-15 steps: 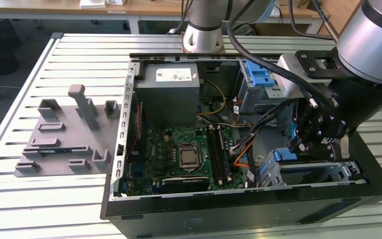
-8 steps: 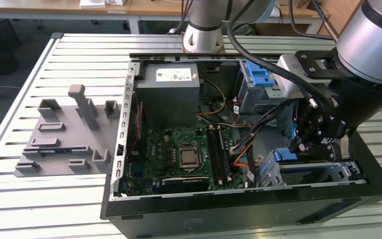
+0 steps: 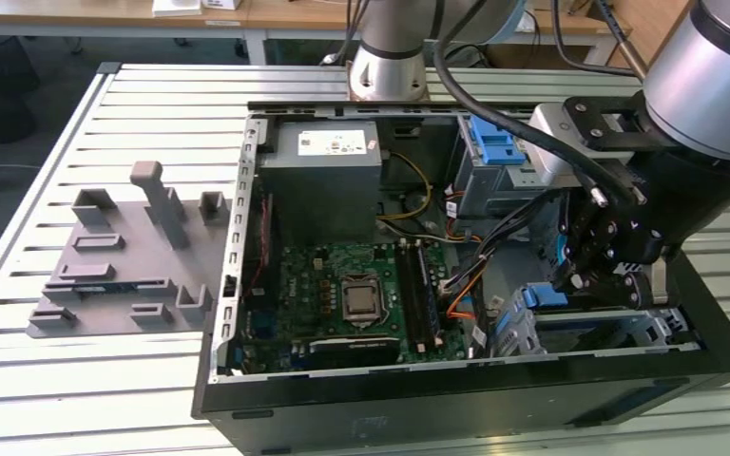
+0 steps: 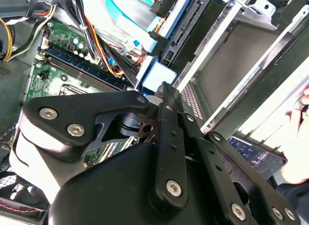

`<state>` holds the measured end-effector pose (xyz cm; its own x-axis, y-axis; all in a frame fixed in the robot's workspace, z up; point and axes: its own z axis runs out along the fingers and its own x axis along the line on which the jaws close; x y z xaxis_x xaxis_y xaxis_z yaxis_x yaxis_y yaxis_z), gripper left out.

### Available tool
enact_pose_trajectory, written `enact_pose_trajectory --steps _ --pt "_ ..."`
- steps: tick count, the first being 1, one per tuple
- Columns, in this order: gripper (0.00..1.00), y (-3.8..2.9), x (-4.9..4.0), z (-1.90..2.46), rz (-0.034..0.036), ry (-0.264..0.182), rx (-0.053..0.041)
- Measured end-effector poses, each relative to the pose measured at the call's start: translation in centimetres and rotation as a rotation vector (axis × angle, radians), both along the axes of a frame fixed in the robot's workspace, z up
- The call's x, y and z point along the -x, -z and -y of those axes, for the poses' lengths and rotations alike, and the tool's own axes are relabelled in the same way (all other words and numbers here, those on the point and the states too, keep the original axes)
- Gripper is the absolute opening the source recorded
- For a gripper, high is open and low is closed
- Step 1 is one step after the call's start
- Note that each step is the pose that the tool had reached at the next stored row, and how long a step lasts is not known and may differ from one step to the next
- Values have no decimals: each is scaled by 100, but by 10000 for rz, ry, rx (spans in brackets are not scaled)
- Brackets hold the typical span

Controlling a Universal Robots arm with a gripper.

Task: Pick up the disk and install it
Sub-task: 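Insert the first disk wire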

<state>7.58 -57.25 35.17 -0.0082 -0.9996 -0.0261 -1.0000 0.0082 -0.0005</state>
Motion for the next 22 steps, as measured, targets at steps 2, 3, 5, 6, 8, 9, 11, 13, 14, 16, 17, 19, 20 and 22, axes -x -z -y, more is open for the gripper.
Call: enact_pose_trajectory --steps 2,3,5,6,8,9,11,13,14,16,17,19,20,22 --pt "11 4 -64 0 -1 1 -3" --pt "11 5 -109 0 -1 -1 0" --pt "11 15 -203 0 -2 0 0" --pt "11 19 -248 0 -2 0 1" --pt "11 26 -339 -1 -1 -1 0" --pt "11 26 -384 -1 -2 0 1" --pt "11 26 -449 -2 -1 -1 0" --pt "11 -12 -459 -11 -1 -1 3" --pt "11 -45 -459 -22 1 -1 1" --pt "11 -105 -459 -49 28 1 -2" --pt "11 -124 -459 -72 64 3 -1" --pt "11 -148 -459 -123 129 4 0" --pt "11 -151 -461 -145 149 6 1" --pt "11 -152 -473 -184 159 17 1"
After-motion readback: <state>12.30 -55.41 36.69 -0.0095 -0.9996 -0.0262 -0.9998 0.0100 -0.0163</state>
